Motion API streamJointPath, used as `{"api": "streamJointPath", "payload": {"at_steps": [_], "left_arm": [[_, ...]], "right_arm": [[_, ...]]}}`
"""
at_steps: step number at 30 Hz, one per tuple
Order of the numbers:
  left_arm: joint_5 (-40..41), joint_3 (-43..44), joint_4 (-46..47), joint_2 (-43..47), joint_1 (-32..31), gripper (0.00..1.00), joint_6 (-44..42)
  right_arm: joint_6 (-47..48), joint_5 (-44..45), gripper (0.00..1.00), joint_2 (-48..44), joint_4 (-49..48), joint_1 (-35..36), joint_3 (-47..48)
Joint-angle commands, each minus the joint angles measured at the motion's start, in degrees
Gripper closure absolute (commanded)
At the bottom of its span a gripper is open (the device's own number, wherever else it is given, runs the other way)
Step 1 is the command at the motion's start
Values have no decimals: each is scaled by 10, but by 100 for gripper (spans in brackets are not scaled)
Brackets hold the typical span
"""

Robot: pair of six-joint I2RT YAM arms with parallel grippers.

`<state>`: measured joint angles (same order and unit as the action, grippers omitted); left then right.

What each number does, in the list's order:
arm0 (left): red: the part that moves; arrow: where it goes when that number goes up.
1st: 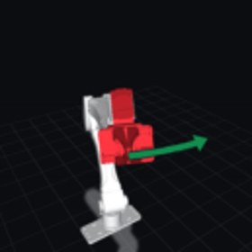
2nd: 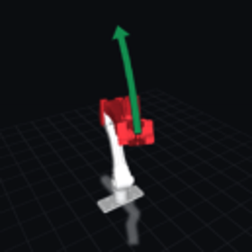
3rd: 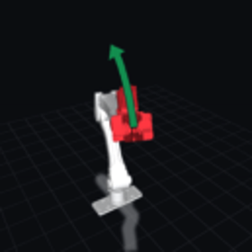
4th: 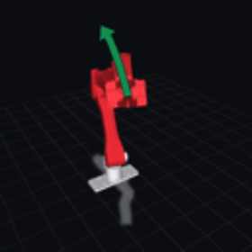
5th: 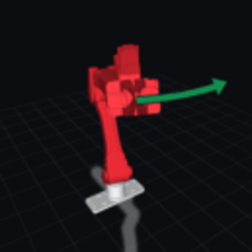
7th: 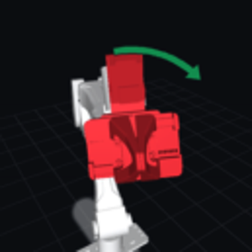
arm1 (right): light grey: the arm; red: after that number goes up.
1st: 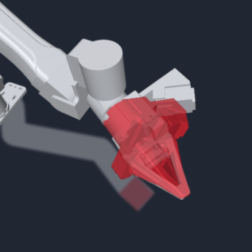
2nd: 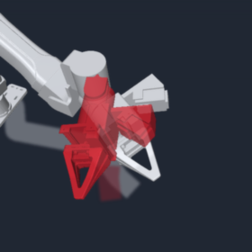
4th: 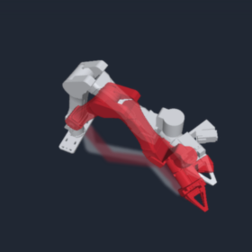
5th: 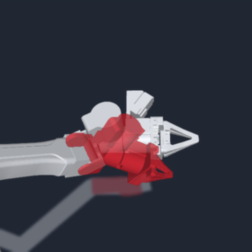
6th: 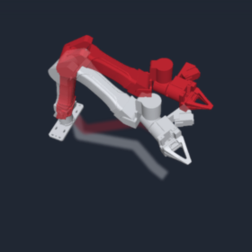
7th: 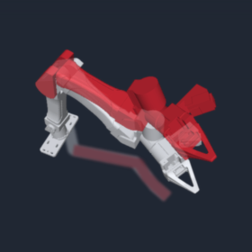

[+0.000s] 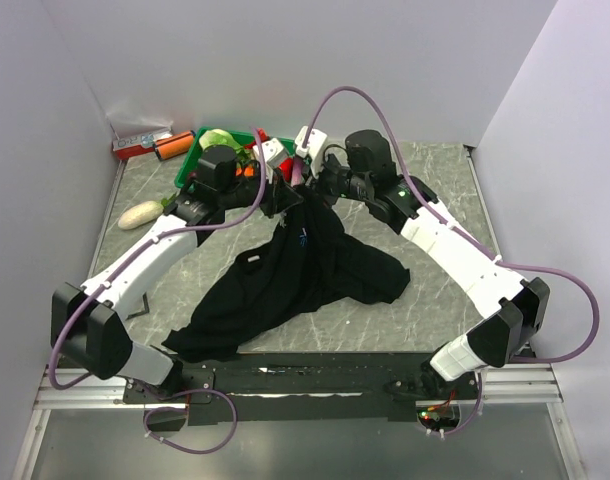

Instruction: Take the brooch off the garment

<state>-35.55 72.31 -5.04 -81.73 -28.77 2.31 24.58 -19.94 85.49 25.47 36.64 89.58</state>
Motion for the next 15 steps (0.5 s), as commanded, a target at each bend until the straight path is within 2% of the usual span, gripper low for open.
{"api": "streamJointPath", "payload": {"at_steps": [1,2,5,9,15], "left_arm": [[3,41,-33,12,0,99,-36],[11,41,-52,20,4,99,-55],[30,10,-125,60,39,99,-75],[57,-60,-197,121,116,99,-122],[79,-160,-288,161,166,99,-172]], "right_arm": [[-14,31,95,-32,-12,1,-10],[-15,35,88,-44,-8,-14,-15],[-16,8,59,-73,23,-53,-47],[5,-43,51,-88,94,-154,-100],[71,-50,45,-120,121,-204,-236]]}}
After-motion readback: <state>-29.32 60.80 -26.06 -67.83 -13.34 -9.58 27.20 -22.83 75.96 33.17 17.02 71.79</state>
